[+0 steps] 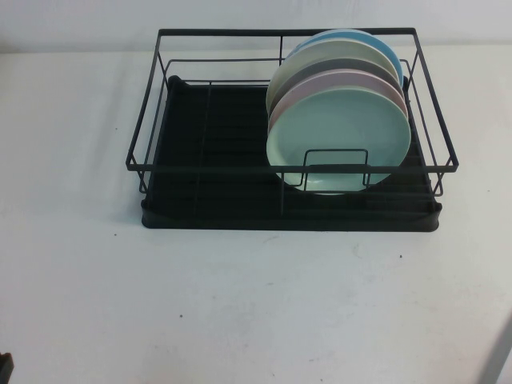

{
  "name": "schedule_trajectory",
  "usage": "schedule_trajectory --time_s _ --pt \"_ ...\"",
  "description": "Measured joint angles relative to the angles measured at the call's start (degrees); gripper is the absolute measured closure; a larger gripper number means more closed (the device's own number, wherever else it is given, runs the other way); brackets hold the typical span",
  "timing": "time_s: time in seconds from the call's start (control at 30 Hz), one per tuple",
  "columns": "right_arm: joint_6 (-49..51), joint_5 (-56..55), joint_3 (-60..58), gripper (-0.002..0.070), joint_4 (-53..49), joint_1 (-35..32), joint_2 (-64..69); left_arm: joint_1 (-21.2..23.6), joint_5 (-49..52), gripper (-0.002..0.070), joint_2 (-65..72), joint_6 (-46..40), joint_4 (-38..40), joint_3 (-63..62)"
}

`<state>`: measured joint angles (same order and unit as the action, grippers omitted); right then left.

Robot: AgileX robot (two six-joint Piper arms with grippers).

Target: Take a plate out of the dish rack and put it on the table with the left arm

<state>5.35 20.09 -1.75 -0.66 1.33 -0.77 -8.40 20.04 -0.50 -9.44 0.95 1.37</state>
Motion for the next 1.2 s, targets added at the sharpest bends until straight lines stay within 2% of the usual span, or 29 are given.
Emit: schedule_trajectory --time_s 0.87,1.13,1.2 --pt "0.00 0.00 0.00 0.0696 0.00 0.00 0.00 0.00 0.00 0.0678 0.00 0.00 -0.43 0.00" --pt "0.00 0.00 0.00 0.0696 0.00 0.00 0.00 0.00 -0.56 0.0678 0.00 0.13 -12.10 0.00" --pt "0.00 0.00 0.00 0.0696 0.00 0.00 0.00 0.00 -3.51 0.0678 0.00 2.40 -11.95 0.14"
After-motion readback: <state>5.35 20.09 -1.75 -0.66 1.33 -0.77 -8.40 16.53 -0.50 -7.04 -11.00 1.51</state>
